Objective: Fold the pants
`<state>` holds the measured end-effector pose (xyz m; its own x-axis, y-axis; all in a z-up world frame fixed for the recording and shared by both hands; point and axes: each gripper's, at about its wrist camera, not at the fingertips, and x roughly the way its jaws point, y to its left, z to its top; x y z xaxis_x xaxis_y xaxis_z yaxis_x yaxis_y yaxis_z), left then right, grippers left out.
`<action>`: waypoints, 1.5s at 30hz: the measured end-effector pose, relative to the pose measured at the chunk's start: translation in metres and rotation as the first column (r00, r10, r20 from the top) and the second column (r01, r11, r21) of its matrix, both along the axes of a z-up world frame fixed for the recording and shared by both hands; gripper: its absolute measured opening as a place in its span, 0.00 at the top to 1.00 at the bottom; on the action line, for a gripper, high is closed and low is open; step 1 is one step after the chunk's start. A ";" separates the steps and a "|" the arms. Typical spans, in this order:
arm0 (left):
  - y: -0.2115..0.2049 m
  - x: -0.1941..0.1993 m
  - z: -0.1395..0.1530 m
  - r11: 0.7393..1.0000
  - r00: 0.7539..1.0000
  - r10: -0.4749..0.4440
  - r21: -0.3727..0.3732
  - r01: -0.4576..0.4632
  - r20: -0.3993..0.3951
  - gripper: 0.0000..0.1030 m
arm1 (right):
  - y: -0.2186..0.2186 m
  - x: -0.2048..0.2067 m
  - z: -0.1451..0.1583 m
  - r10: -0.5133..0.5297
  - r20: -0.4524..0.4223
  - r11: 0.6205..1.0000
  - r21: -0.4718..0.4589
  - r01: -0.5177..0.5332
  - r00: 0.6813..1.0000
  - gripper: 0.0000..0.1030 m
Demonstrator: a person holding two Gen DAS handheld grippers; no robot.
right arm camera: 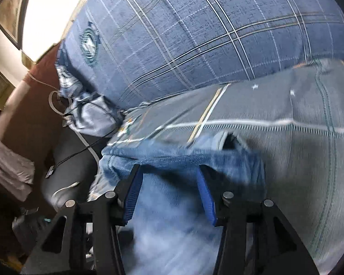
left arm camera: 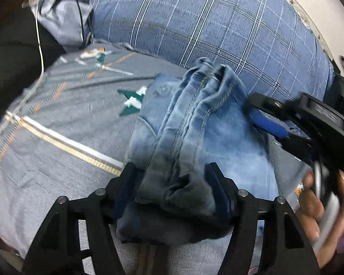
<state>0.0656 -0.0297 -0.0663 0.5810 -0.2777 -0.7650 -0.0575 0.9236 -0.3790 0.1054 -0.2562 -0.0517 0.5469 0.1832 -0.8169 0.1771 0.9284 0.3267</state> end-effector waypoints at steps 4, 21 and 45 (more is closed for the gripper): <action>-0.001 0.003 -0.005 0.999 1.000 -0.011 0.031 0.011 -0.008 0.31 | -0.002 0.022 -0.025 -0.008 -0.098 0.998 -0.061 0.002 0.995 0.61; -0.023 -0.034 0.052 0.979 0.986 -0.047 0.206 0.014 0.157 0.30 | 0.010 -0.097 0.055 -0.072 0.198 0.992 -0.086 0.091 0.977 0.33; -0.038 -0.131 0.062 0.926 0.952 -0.113 0.377 -0.002 0.283 0.15 | 0.071 -0.237 0.062 -0.051 0.275 0.958 -0.258 0.125 0.960 0.28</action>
